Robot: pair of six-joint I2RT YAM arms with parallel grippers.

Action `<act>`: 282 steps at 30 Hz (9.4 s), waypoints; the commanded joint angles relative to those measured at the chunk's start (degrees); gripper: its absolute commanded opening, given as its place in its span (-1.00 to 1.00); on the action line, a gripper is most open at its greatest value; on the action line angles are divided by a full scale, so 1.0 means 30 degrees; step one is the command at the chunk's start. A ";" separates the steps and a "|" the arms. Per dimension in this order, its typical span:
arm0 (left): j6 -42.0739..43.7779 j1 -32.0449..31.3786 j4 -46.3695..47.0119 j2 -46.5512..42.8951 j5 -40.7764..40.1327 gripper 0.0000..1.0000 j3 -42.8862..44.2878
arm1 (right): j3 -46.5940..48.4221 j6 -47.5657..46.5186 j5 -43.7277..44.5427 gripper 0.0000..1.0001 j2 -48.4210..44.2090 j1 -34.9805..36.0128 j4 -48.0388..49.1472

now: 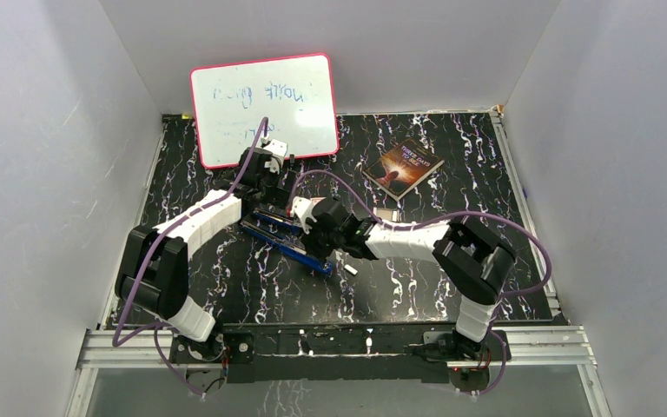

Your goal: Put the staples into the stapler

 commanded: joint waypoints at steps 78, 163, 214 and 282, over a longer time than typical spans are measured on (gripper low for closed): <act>-1.3984 0.0798 -0.7821 -0.3073 0.0271 0.96 1.3419 | -1.5879 0.1853 0.3005 -0.12 -0.7521 0.0080 1.2437; -0.2077 0.2138 -0.1531 -0.2895 -0.3752 0.97 0.0247 | -0.2368 0.0584 0.3044 -1.00 -0.4306 0.2097 0.2001; -0.1628 0.2000 -0.1362 -0.2541 -0.3840 0.97 0.0063 | -0.0782 0.1690 0.3777 -1.00 -0.2420 0.2096 -0.0172; -0.1447 0.1902 -0.1267 -0.2582 -0.3810 0.97 -0.0016 | -0.0053 0.2430 0.4019 -1.00 -0.1614 0.2075 -0.1151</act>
